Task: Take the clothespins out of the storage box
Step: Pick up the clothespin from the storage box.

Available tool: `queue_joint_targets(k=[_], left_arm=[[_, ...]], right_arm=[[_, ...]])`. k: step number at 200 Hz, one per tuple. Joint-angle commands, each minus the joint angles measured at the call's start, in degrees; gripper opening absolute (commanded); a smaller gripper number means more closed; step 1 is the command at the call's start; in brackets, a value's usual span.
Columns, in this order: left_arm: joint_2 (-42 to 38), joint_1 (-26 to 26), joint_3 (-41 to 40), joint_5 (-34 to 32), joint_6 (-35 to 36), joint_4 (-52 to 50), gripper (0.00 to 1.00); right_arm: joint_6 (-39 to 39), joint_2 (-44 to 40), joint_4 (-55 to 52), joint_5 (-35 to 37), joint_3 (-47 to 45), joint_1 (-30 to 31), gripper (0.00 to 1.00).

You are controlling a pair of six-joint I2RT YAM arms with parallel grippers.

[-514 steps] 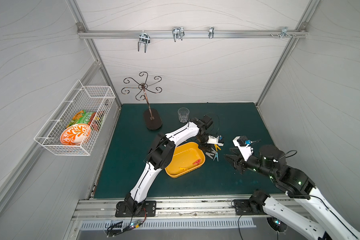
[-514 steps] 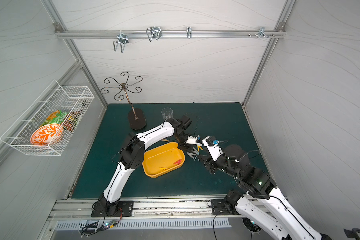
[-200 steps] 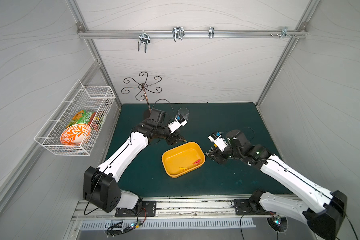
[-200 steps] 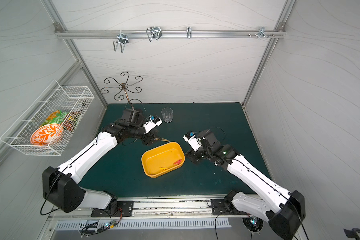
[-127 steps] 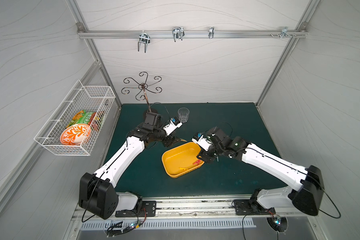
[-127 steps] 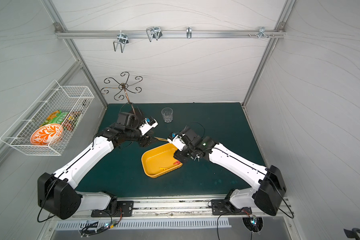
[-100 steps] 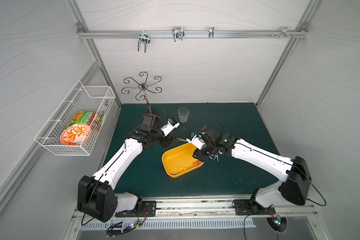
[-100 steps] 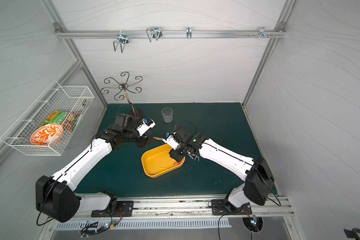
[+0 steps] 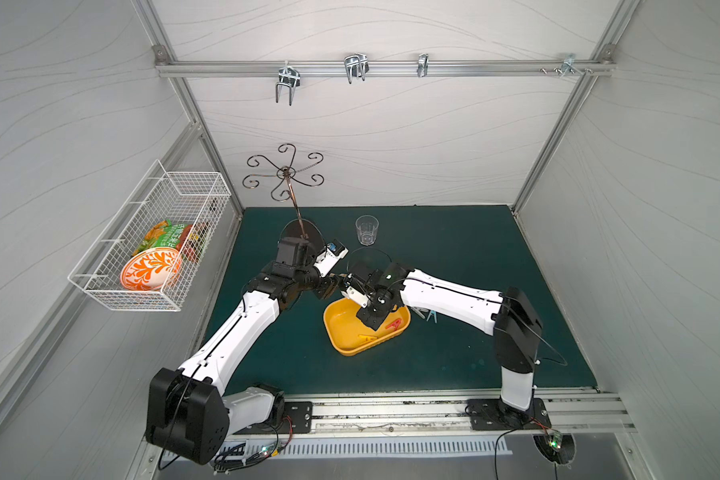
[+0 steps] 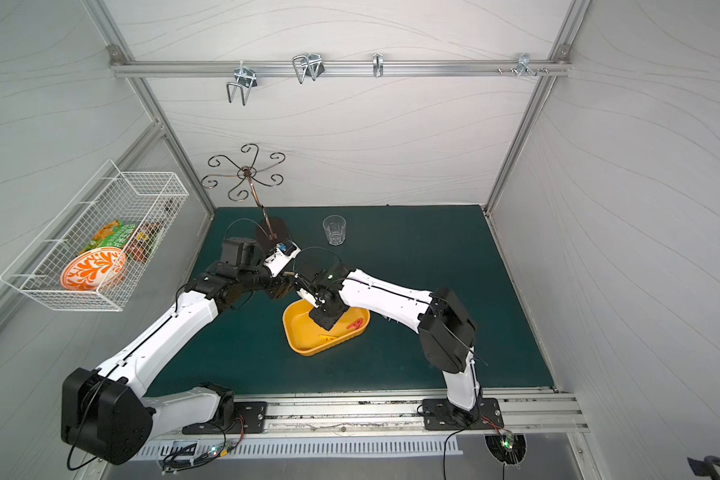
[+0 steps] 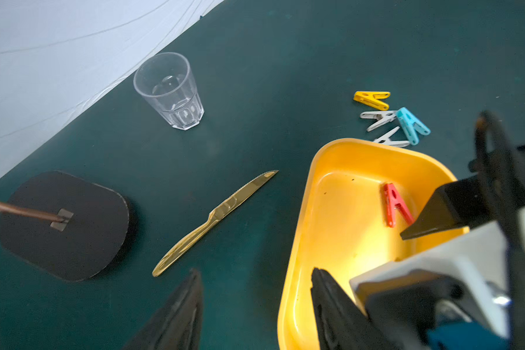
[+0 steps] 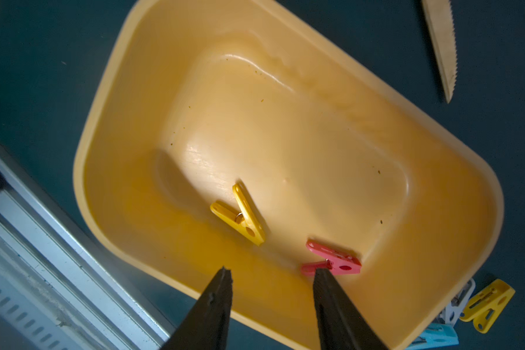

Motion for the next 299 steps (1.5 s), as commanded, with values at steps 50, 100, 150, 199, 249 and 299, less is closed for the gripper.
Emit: queue_joint_targets(k=[50, 100, 150, 199, 249, 299], left_arm=[[-7.00, 0.06, -7.26, -6.74, -1.26, 2.30, 0.60], [-11.31, 0.21, -14.02, -1.08, -1.48, 1.72, 0.60], [-8.56, 10.75, -15.78, 6.21, -6.32, 3.00, 0.60], [-8.42, 17.47, -15.18, 7.61, -9.98, 4.21, 0.60], [-11.57, 19.55, -16.63, 4.05, -14.54, 5.03, 0.60], [-13.44, 19.59, -16.89, -2.06, -17.13, 5.81, 0.60]], right_arm=[[2.31, 3.76, 2.61, -5.02, -0.75, 1.58, 0.48], [2.63, 1.54, 5.33, -8.24, -3.98, 0.89, 0.48], [5.00, 3.01, 5.95, -9.90, -4.52, 0.84, 0.48], [5.73, 6.73, 3.87, -7.64, -1.19, 1.15, 0.49], [7.02, 10.14, 0.75, -4.72, 1.65, 1.95, 0.49], [7.91, 13.24, -1.78, -2.98, 3.36, 3.16, 0.49]])
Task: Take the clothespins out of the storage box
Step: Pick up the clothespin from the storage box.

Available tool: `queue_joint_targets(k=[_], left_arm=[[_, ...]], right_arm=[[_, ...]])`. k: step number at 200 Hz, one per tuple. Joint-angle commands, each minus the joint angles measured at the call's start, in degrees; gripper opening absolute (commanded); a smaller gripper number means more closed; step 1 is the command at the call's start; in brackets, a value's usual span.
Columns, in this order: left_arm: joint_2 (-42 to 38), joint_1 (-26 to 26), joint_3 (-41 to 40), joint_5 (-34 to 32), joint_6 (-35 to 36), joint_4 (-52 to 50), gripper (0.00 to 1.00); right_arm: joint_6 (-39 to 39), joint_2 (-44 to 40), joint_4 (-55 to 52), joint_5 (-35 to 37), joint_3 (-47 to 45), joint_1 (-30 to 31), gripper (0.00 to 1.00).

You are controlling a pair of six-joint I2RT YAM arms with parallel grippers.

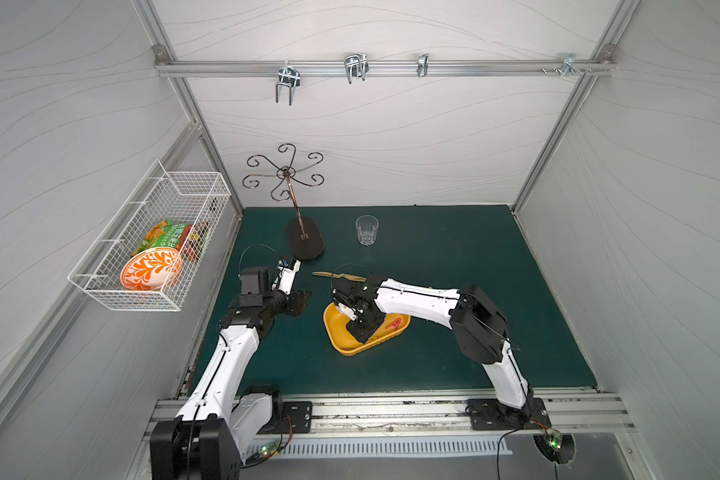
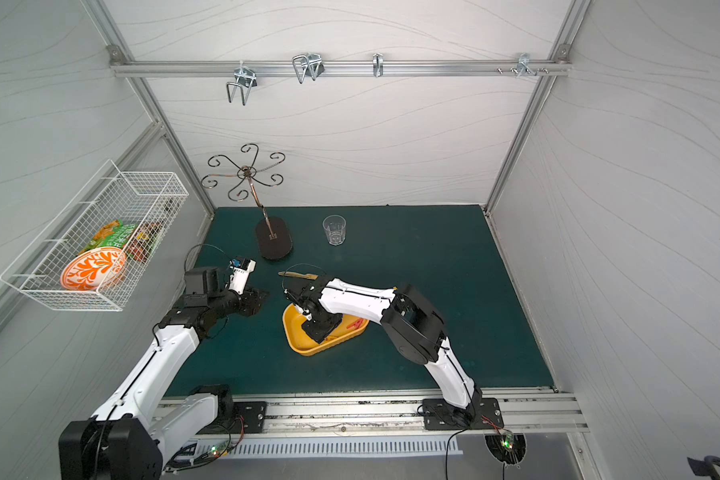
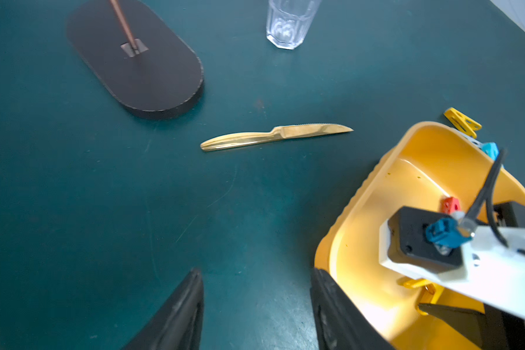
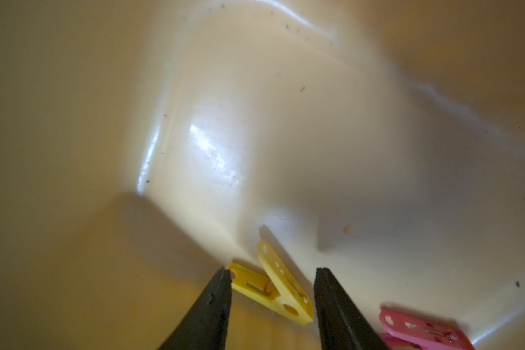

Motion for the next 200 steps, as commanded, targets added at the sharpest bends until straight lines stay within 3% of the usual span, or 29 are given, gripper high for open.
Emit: queue_joint_targets(k=[1, 66, 143, 200], left_arm=[[-1.07, 0.23, -0.13, -3.97, -1.92, 3.13, 0.60], [0.76, 0.23, 0.66, -4.99, -1.91, 4.27, 0.60], [1.63, 0.23, 1.53, -4.98, -2.71, 4.19, 0.60], [1.65, 0.23, 1.74, -5.25, -3.18, 4.15, 0.60]], right_arm=[[1.24, 1.98, -3.30, 1.33, 1.33, 0.98, 0.49], [1.84, 3.33, -4.08, 4.67, 0.45, 0.83, 0.44], [2.15, 1.78, -0.91, 3.03, -1.74, -1.66, 0.17], [2.24, -2.53, -0.28, 1.72, -1.06, -4.58, 0.07]])
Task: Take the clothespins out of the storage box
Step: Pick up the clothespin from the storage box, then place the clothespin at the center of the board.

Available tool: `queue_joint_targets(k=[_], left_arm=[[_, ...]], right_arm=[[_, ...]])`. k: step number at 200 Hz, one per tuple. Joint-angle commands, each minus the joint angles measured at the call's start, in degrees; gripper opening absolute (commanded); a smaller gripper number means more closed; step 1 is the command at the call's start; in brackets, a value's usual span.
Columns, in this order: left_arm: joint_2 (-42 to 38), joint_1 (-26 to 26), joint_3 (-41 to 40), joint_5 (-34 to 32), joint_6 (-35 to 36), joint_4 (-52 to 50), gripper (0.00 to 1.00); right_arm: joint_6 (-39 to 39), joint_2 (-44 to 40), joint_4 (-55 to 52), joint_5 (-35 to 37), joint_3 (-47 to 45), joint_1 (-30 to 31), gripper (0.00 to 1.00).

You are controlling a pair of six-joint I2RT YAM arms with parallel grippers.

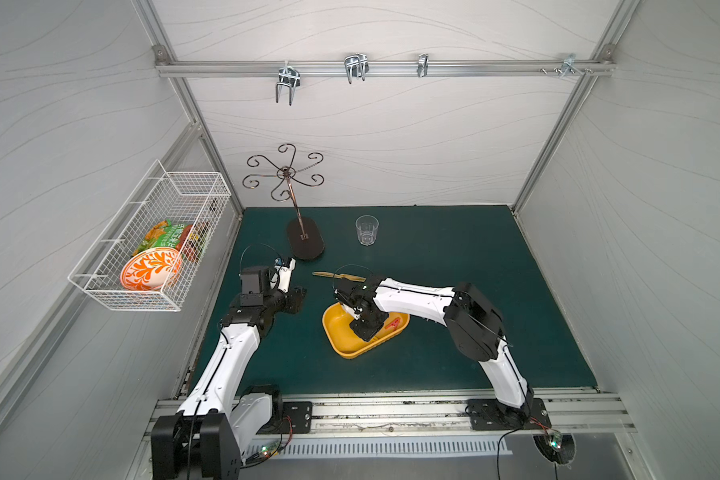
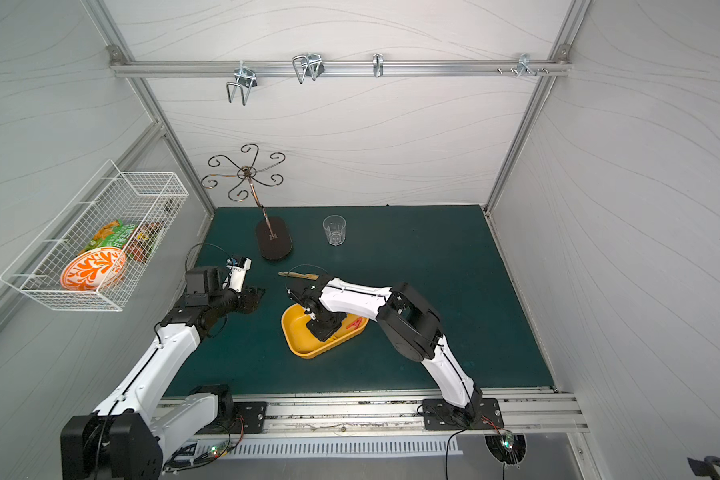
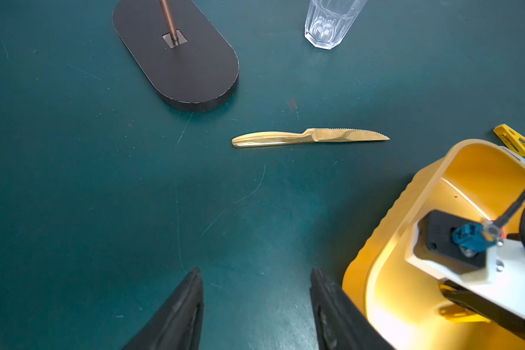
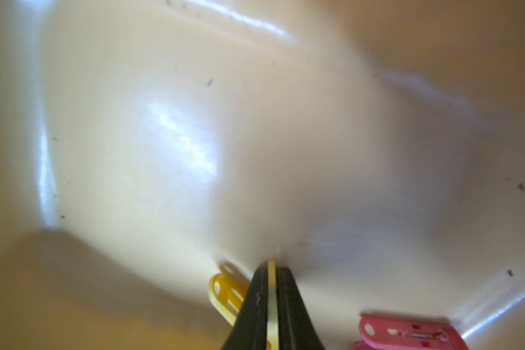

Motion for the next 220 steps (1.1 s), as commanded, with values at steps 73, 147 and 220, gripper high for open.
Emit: queue_joint_targets(k=[73, 147, 220], left_arm=[[0.10, 0.23, 2.35, 0.75, 0.10, 1.86, 0.60], [0.34, 0.23, 3.64, 2.49, 0.76, 0.88, 0.60], [0.10, 0.23, 4.66, 2.88, 1.19, -0.47, 0.60]], right_arm=[[1.65, -12.31, -2.26, 3.36, -0.54, -12.09, 0.07], [3.82, -19.12, 0.82, 4.41, -12.09, -24.19, 0.09], [9.48, -23.58, 5.98, 5.03, -24.15, -30.22, 0.12]])
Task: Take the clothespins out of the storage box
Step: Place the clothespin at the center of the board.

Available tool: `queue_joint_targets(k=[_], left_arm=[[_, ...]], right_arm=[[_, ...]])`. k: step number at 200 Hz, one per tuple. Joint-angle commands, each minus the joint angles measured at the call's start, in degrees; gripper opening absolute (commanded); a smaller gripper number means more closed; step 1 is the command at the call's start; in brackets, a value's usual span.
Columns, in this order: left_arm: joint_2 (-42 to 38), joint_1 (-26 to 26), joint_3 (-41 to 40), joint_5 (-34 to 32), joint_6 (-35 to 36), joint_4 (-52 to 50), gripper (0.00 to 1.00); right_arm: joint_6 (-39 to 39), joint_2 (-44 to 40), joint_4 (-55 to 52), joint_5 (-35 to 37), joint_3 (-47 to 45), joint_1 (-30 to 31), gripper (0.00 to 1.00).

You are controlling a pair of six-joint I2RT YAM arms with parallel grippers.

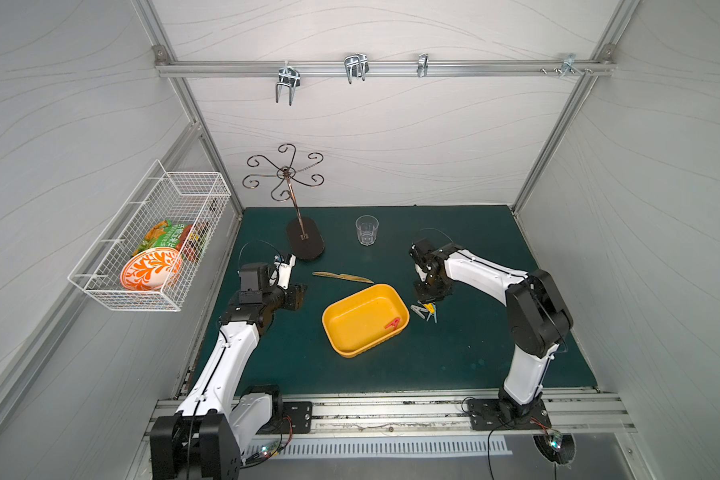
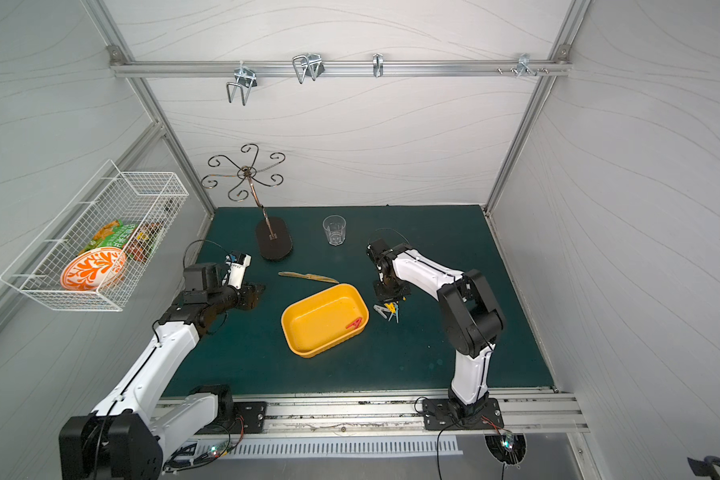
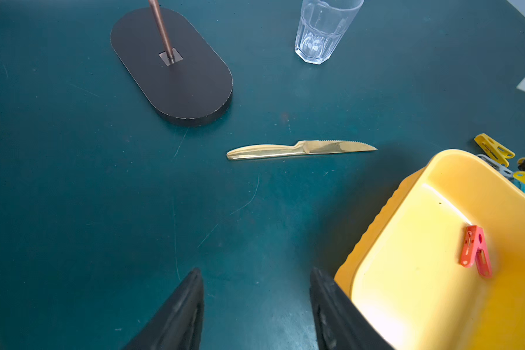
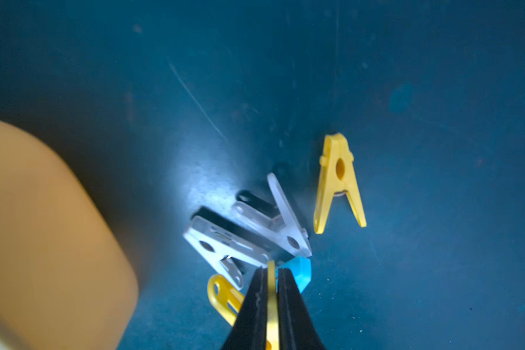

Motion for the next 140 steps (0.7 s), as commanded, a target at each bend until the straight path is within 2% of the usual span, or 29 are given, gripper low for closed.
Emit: queue_joint_targets(k=[1, 63, 140], left_arm=[[-0.16, 0.23, 2.80, 1.17, 0.65, -0.15, 0.60], [-0.16, 0.23, 2.62, 1.63, -0.32, -0.39, 0.60], [-0.21, 0.14, 3.33, 1.92, 0.46, -0.55, 0.60]], right_arm=[[3.49, -4.75, 2.01, 1.21, -2.95, -2.23, 0.12], [5.55, -10.38, 3.96, 1.96, -10.75, -6.59, 0.12], [5.16, -7.97, 5.93, 0.16, -11.91, -7.16, 0.15]])
